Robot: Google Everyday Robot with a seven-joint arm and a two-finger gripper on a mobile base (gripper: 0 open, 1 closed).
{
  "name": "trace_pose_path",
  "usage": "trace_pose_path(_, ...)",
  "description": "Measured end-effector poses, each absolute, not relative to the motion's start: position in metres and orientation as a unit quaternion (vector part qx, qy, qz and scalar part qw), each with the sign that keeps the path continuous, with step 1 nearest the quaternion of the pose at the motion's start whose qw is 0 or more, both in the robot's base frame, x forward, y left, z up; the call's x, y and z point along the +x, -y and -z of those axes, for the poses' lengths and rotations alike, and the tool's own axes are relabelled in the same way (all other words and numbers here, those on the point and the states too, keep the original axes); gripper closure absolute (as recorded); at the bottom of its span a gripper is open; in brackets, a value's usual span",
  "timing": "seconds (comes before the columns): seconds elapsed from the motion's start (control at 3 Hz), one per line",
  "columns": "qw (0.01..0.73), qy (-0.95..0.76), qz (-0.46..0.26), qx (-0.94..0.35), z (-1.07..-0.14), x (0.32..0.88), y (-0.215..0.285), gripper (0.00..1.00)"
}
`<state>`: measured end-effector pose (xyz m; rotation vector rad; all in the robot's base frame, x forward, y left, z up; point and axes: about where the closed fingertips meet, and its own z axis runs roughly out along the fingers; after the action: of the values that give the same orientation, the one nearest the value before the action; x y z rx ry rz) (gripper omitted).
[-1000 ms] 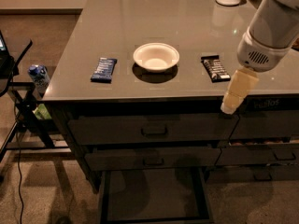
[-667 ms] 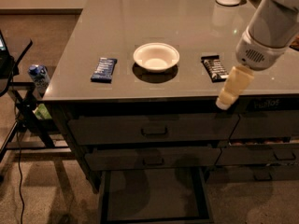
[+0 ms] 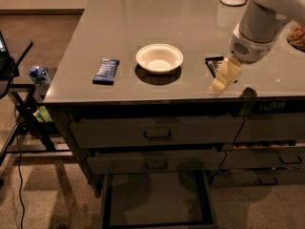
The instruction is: Place rxbar chocolate into bottom drawer
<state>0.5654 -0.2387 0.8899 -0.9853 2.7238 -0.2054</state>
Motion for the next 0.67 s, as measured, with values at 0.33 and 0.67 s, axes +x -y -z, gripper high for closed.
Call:
trace_pose_path(0.33, 0.119, -0.934, 0.071, -0.331, -0.889, 0.5672, 0.239, 0.0)
trace_pose_path(0.67, 0.119, -0.935, 0.059, -0.329, -0.8854, 0.5718, 0.2369, 0.0)
